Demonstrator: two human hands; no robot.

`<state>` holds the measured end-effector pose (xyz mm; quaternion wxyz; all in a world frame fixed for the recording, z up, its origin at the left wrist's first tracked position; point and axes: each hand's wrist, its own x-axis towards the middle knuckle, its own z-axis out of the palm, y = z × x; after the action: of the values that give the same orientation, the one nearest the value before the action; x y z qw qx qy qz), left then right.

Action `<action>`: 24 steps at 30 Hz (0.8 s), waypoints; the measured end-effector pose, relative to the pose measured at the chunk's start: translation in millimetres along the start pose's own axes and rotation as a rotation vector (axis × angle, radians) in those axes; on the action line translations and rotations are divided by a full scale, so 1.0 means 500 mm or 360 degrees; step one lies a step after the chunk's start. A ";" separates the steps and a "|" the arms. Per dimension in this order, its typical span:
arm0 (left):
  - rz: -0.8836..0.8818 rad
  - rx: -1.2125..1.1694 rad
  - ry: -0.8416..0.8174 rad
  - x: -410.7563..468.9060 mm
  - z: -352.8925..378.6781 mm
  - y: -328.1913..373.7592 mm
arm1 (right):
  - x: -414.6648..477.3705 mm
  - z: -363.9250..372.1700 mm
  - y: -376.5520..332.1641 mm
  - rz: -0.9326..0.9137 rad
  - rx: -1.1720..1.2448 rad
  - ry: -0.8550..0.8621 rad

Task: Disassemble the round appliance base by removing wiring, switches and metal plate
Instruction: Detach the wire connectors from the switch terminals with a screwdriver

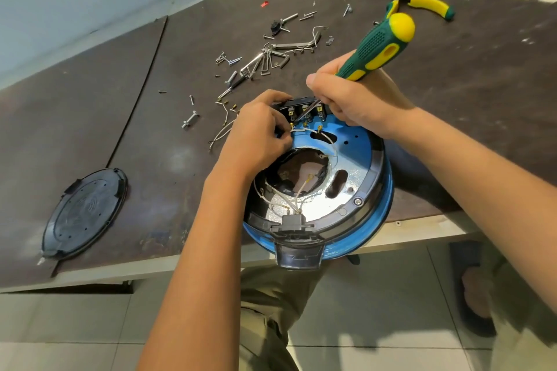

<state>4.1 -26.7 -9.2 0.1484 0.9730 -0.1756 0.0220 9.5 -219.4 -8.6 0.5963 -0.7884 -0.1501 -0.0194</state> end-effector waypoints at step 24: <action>-0.0070 -0.0062 0.0177 -0.003 0.000 -0.001 | -0.007 -0.006 0.010 -0.0229 0.0011 -0.0177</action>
<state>3.0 -25.7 -9.3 0.1772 0.9708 -0.1459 0.0693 7.8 -224.3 -13.0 0.5868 -0.7733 -0.2394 -0.0180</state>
